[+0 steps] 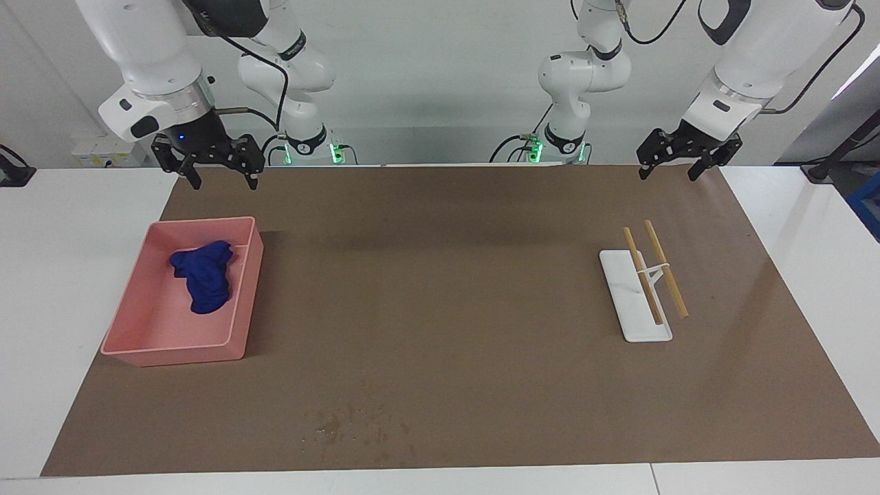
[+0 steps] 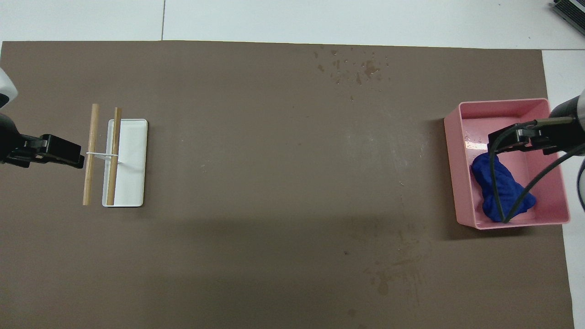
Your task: Wipe water with towel using both arms
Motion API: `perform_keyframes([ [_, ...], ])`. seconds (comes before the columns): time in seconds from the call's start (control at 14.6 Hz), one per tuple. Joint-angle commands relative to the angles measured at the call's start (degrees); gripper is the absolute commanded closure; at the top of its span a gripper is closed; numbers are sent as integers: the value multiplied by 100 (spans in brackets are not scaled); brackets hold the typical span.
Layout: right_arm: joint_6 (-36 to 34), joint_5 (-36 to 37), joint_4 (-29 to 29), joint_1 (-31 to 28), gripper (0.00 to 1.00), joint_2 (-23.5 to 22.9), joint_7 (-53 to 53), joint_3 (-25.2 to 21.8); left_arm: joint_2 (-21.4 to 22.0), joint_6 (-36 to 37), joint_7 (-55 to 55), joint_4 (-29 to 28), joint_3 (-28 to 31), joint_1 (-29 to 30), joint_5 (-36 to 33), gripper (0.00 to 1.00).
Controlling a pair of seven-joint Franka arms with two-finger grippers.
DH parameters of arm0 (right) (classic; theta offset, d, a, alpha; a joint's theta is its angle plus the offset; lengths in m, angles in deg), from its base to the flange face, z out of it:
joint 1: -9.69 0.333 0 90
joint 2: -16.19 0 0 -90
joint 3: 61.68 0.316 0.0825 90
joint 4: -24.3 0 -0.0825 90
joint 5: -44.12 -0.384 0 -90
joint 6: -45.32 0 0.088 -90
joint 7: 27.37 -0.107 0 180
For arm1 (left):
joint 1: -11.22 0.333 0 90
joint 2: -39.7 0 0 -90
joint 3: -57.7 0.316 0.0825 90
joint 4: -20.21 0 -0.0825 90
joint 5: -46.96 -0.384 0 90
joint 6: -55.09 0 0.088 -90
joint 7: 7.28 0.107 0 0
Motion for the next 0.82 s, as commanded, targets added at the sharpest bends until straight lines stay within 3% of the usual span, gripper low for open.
perform_keyframes([
  [0.0, -23, -134, -30, -128, 0, 45, 62, 61, 68, -60, 47, -101, 9, 20, 40, 0],
  [0.75, -5, -407, -39, -128, 0, 71, 88, 43, 68, -61, 47, -101, 9, 20, 40, 0],
])
